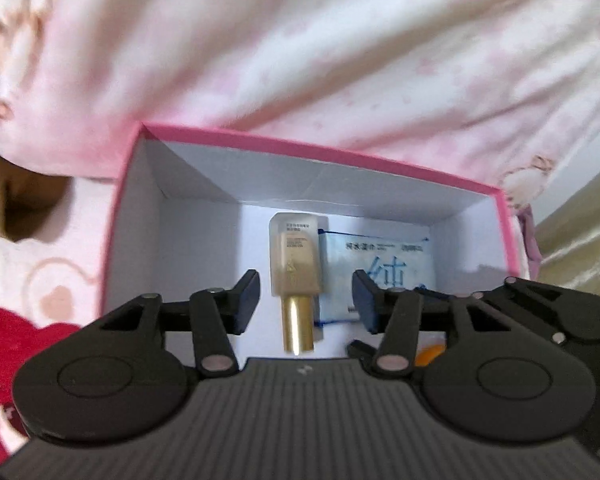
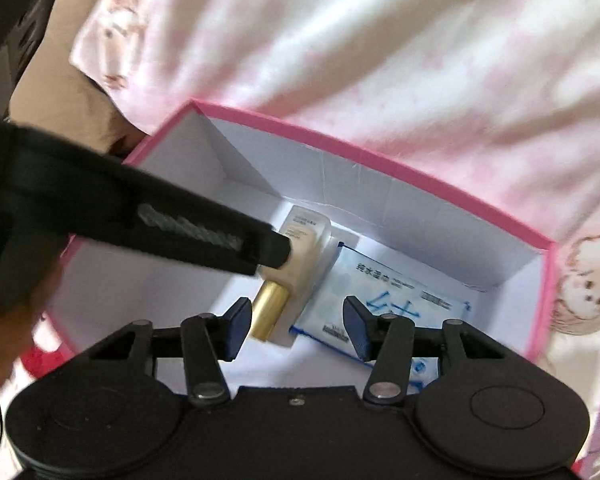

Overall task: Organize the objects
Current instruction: 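Withdraw the left tool from the pink box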

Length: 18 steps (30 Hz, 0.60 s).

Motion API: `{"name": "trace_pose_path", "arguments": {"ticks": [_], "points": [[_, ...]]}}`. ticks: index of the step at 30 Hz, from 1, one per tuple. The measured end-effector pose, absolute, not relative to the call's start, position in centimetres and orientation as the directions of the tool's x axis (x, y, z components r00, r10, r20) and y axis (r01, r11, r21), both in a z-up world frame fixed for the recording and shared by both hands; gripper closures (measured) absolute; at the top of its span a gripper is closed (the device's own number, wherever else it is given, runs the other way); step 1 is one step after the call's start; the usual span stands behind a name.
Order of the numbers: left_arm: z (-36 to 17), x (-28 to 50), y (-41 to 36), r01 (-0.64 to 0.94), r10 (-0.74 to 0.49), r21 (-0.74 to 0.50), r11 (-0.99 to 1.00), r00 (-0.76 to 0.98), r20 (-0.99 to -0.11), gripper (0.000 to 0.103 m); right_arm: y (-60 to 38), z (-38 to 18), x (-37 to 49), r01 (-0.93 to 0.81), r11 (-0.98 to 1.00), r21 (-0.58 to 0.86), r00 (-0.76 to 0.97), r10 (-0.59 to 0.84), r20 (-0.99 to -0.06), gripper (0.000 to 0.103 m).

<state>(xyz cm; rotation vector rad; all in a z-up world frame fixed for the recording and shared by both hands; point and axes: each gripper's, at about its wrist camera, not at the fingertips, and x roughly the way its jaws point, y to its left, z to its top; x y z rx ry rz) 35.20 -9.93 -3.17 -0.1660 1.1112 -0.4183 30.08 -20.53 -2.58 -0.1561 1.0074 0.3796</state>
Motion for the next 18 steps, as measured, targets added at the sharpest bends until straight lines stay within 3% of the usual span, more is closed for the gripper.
{"name": "trace_pose_path", "arguments": {"ticks": [13,18], "points": [[6.1,25.2,-7.2,0.416,-0.362,-0.188,0.89,0.392,-0.846,0.038,-22.4,6.7,21.3,-0.388,0.92,-0.05,0.594,0.208,-0.777,0.04],[9.2,21.4,-6.2,0.459,-0.406,-0.212,0.863,0.38,-0.831,0.034,-24.0,9.4,17.4,-0.391,0.919,-0.049,0.618,0.223,-0.754,0.031]]}}
